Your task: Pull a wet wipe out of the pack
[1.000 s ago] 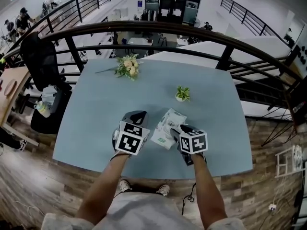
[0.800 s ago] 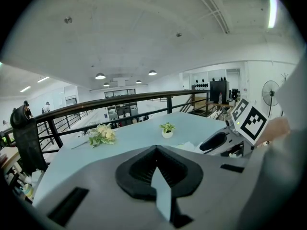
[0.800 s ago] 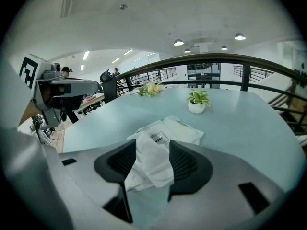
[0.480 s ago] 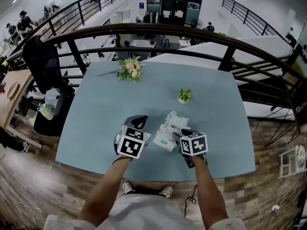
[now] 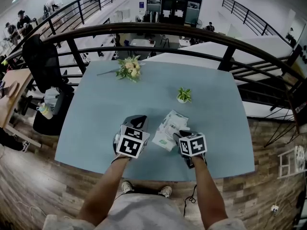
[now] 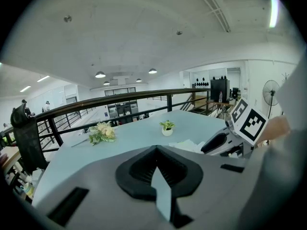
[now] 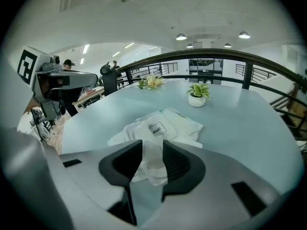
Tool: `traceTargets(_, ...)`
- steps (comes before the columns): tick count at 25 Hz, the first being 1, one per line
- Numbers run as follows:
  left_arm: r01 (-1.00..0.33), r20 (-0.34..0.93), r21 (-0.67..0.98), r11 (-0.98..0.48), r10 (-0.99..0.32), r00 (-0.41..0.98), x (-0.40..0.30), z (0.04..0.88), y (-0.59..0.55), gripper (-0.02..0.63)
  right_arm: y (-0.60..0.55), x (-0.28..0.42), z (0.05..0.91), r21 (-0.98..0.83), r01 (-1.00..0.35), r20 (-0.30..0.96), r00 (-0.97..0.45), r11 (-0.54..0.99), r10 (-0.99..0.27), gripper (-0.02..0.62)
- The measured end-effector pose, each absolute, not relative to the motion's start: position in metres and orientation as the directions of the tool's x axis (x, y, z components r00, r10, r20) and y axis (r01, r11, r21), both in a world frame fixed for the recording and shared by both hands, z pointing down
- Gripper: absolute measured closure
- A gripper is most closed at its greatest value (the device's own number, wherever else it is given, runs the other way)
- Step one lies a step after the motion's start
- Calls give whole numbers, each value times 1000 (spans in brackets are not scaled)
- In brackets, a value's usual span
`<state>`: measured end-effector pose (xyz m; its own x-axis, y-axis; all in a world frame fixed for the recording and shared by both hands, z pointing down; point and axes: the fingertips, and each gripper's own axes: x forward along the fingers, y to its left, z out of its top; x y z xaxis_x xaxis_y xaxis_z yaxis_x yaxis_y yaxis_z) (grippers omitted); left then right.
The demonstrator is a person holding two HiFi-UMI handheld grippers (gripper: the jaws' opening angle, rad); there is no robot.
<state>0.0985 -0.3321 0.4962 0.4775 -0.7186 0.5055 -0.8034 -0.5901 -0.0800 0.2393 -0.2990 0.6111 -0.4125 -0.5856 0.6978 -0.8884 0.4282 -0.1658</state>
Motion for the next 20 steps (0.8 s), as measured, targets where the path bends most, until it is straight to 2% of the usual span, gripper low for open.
traceTargets(12, -798, 503, -112, -592, -726, 468, 90, 497, -332, 609, -297, 238, 617, -125, -891, 719, -384, 436, -579, 571)
traceTargets(20, -803, 516, -91, -589, -718, 468, 89, 501, -330, 609, -299, 237, 616, -113, -898, 708, -373, 425, -600, 583)
